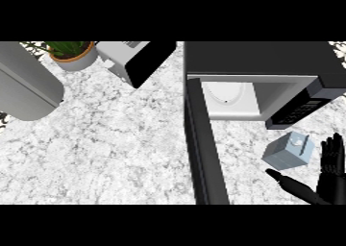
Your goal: Pick up the milk, place it into the microwave and close the microwave
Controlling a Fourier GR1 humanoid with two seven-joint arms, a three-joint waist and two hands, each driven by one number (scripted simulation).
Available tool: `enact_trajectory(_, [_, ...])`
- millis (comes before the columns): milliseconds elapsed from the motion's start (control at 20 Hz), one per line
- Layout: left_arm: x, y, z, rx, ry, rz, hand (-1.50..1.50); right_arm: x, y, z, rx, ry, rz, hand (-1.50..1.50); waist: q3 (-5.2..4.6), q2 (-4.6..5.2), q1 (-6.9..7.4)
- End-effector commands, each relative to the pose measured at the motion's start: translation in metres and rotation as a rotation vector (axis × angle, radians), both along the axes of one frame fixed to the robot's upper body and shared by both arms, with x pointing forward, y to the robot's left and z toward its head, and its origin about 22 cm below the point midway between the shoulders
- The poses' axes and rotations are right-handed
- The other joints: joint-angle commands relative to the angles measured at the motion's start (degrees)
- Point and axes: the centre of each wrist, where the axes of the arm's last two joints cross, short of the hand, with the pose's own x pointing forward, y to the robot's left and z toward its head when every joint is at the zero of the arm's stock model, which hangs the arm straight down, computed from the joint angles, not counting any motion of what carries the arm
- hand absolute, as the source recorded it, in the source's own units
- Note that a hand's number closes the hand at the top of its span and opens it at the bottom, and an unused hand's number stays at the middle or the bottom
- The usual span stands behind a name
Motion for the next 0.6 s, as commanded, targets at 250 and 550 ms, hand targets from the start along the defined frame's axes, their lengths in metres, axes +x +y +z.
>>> enact_trajectory(250, [-0.010, 0.002, 0.022, -0.056, -0.050, -0.051, -1.50, 0.016, -0.006, -0.029, -0.033, 0.017, 0.024, -1.50, 0.01, 0.05, 0.14])
enact_trajectory(550, [-0.013, 0.002, 0.012, -0.050, -0.058, -0.015, -1.50, 0.022, -0.025, -0.057, -0.052, 0.022, -0.030, -1.50, 0.04, 0.09, 0.31])
